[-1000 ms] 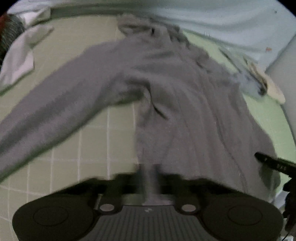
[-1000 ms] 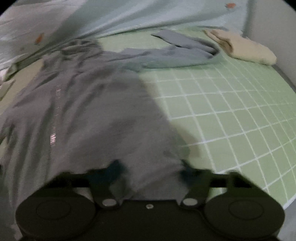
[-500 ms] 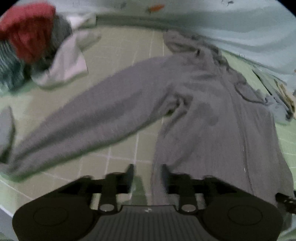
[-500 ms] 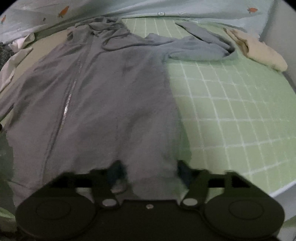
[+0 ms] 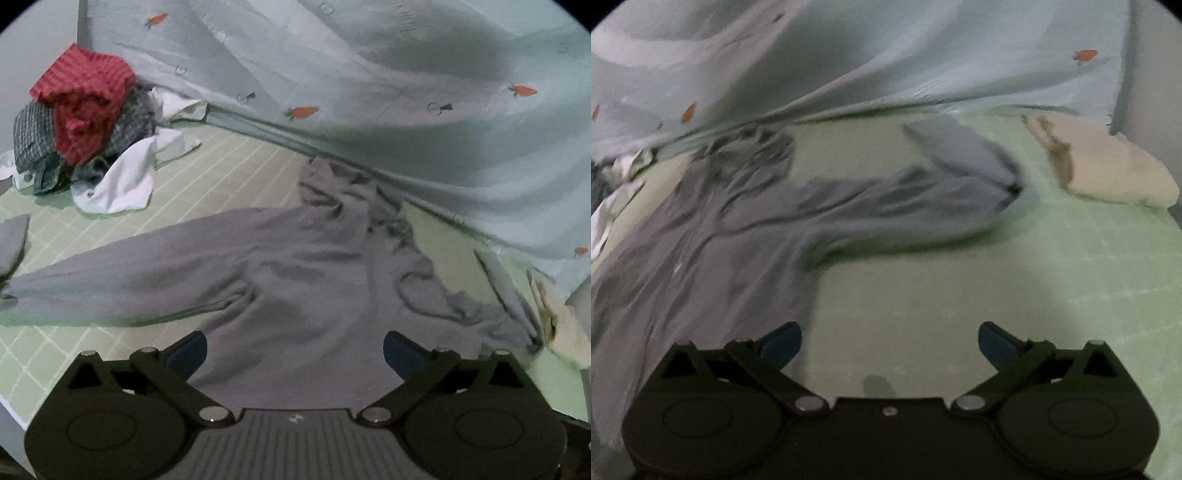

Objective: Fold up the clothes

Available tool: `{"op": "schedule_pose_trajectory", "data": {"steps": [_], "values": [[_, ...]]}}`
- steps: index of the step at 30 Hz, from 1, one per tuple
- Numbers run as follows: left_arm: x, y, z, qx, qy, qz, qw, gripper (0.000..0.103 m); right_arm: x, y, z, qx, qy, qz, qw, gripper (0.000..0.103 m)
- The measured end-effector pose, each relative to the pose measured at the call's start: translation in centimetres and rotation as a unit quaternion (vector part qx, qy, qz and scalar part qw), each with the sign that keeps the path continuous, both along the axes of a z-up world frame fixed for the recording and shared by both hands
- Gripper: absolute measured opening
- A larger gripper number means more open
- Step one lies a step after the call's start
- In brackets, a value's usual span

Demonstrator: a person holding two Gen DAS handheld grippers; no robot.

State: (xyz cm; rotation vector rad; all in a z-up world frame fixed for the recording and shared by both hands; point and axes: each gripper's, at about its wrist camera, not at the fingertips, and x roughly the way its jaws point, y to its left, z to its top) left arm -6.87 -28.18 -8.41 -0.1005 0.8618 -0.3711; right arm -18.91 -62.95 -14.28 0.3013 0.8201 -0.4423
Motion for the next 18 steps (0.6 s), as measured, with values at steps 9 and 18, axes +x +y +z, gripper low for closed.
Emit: {"op": "schedule_pose_trajectory", "data": {"steps": [9, 18], "values": [[1.0, -7.1, 1.9, 0.035, -0.029, 0.01, 0.9989, 0.101, 4.6, -12.6, -1.3, -0.028, -0.005, -0.067, 0.997, 0.103], [2.6, -12.1, 3.5, 0.086, -0.046, -0.025, 0.9949, 0.101, 8.5, -16.8, -4.6, -0.017, 0.013, -0.086, 0.996, 0.086]]}}
